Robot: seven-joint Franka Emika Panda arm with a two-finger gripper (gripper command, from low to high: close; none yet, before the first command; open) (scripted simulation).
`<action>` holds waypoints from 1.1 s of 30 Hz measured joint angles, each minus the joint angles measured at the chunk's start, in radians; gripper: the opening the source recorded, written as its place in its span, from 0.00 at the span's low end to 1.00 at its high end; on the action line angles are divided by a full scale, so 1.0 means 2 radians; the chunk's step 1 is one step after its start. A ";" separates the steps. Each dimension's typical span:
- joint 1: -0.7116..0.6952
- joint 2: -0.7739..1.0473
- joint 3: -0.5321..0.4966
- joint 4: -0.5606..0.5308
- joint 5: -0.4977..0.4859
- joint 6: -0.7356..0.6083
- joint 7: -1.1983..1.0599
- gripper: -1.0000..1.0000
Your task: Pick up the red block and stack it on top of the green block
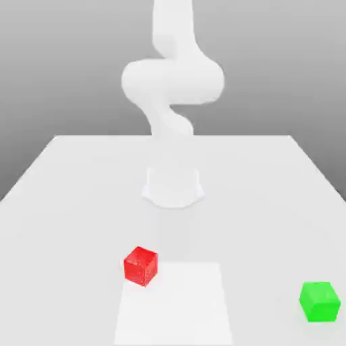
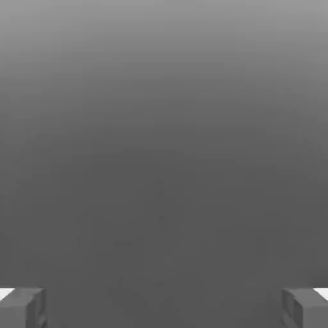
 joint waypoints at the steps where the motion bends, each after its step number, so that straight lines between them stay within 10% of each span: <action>1: -0.005 0.017 0.001 -0.015 0.000 0.012 0.007 0.50; 17: -0.069 0.305 -0.011 -0.250 -0.003 0.220 0.126 0.50; 24: -0.077 0.450 -0.007 -0.250 0.009 0.339 0.127 0.50; 25: -0.078 0.462 -0.006 -0.248 0.010 0.349 0.126 0.00; 33: -0.078 0.450 -0.005 -0.250 0.007 0.339 0.129 0.00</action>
